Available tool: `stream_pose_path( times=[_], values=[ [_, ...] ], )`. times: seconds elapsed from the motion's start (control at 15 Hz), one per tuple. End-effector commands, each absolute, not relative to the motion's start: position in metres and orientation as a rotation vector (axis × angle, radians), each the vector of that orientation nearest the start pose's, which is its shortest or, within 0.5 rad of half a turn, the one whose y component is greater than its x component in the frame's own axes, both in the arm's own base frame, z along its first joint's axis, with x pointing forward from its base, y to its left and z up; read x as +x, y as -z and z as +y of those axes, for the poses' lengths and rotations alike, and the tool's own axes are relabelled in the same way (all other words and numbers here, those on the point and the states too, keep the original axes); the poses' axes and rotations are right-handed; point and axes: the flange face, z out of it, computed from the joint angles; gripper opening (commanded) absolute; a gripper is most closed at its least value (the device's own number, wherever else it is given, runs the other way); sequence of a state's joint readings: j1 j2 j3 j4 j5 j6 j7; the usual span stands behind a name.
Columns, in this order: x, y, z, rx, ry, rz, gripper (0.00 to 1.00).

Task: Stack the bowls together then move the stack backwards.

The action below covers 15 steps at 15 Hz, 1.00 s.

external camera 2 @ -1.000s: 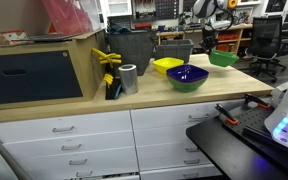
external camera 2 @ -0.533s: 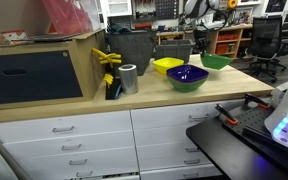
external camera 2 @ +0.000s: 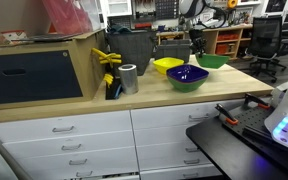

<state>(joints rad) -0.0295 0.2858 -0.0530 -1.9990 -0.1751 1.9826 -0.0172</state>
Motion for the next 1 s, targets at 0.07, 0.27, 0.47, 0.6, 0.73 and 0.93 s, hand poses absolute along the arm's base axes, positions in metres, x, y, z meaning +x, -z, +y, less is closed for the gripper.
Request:
stream_pose_path(
  times=[0.07, 0.27, 0.47, 0.6, 0.73, 0.93],
  values=[
    [0.540, -0.316, -0.035, -3.273, -0.532, -0.266, 0.01],
    [0.531, -0.317, -0.020, -3.250, -0.541, -0.399, 0.01],
    [0.524, -0.315, -0.008, -3.231, -0.561, -0.545, 0.01],
    [0.522, -0.316, -0.002, -3.236, -0.555, -0.643, 0.01],
    [0.521, -0.317, 0.003, -3.252, -0.544, -0.719, 0.01],
    [0.521, -0.324, 0.009, -3.284, -0.507, -0.782, 0.01]
  ],
)
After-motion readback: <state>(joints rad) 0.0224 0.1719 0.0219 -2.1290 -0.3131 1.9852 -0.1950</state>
